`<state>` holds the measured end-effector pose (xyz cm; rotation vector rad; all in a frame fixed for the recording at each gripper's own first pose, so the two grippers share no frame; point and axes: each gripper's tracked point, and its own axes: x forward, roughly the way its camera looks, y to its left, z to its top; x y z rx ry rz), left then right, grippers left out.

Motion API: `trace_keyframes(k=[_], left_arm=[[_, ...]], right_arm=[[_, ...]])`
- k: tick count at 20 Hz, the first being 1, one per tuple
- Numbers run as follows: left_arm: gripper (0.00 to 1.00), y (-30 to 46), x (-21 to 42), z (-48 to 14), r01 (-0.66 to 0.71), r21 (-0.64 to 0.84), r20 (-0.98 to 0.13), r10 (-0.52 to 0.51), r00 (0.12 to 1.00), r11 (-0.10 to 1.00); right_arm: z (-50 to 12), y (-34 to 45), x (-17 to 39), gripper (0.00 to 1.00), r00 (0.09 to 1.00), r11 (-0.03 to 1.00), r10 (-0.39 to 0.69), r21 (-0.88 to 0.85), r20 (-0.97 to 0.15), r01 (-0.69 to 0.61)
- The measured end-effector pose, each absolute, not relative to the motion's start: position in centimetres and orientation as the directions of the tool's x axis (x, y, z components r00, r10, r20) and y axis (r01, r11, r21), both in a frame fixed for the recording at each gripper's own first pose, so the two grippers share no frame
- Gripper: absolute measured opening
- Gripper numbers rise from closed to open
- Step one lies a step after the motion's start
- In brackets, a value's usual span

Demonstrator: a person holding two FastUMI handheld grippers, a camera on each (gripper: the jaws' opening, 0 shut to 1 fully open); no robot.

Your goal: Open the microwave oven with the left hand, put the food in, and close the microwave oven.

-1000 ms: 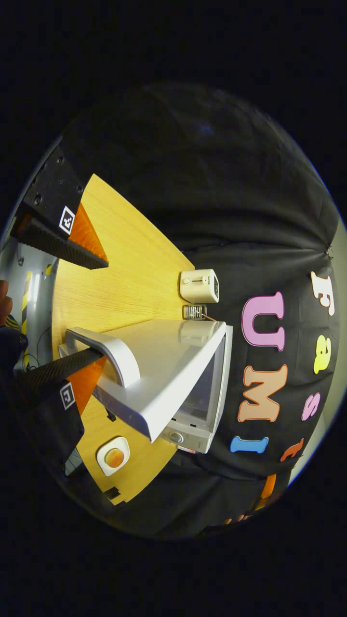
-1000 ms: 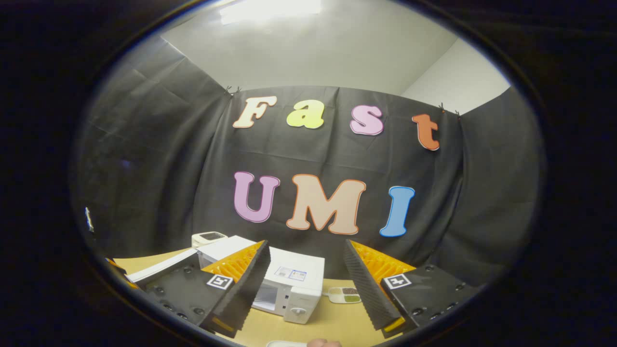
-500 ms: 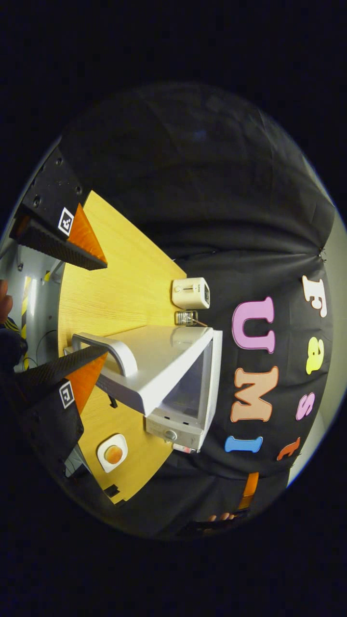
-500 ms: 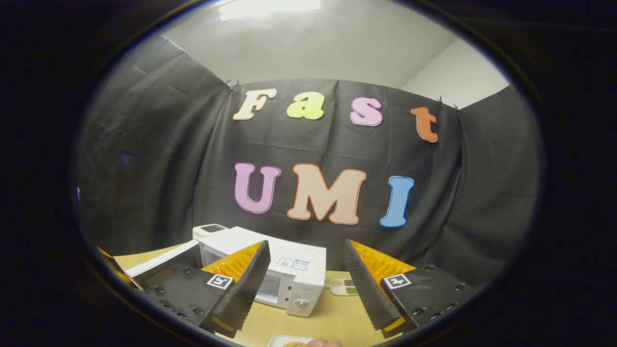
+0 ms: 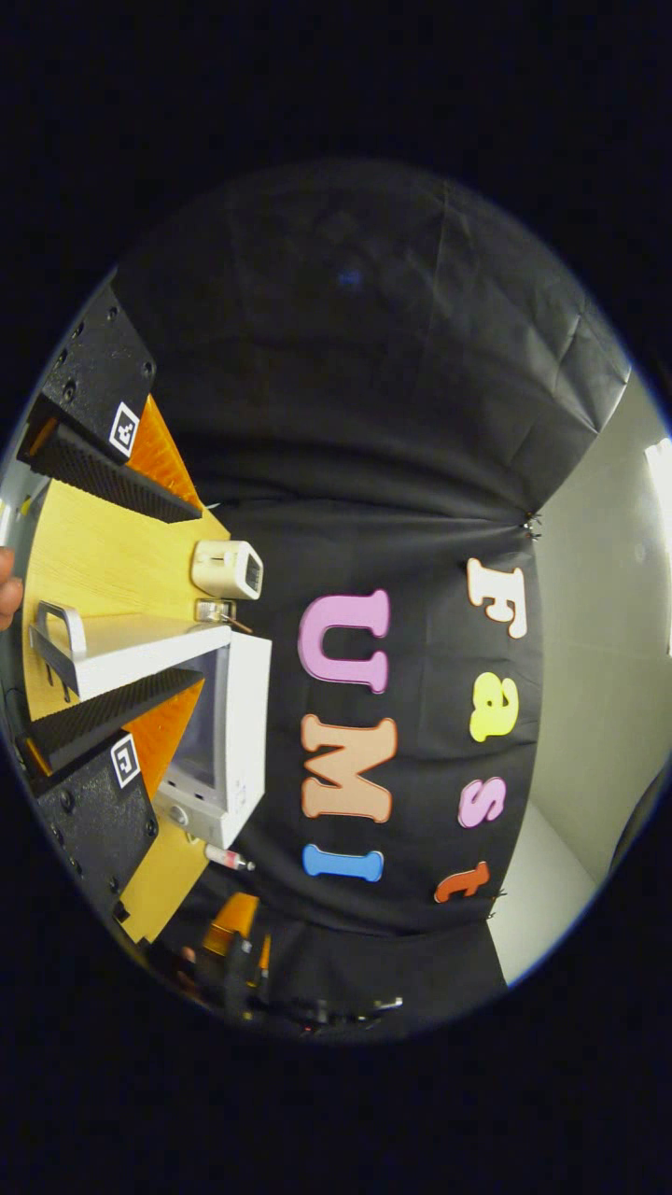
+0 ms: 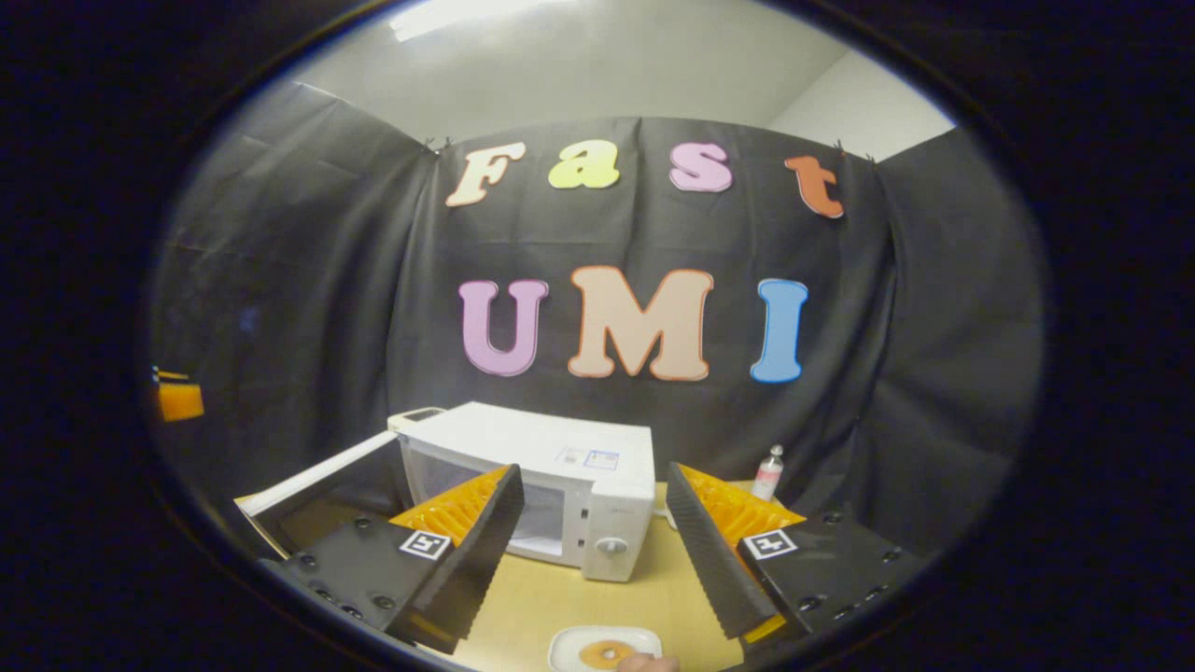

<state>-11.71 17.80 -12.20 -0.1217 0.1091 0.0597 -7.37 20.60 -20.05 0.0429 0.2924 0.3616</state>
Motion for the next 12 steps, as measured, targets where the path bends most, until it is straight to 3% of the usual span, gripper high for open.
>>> trace_keyframes(k=[4,6,12], left_arm=[[0.89,15.2,-10.4,-7.2,-0.023,-0.112,0.009,0.024,1.000,0.993],[0.93,14.3,-10.2,-6.4,0.000,-0.125,0.026,0.004,1.000,0.992],[0.89,13.8,-10.3,-6.1,0.016,-0.125,0.033,-0.012,0.999,0.992]], right_arm=[[-28.0,19.6,-9.5,0.97,0.858,0.945,0.320,0.074,-0.402,-0.318],[-31.8,19.5,-11.2,0.97,0.827,0.940,0.321,0.047,-0.461,-0.339],[-43.8,18.4,-16.3,0.99,0.710,0.925,0.286,-0.006,-0.643,-0.379]])
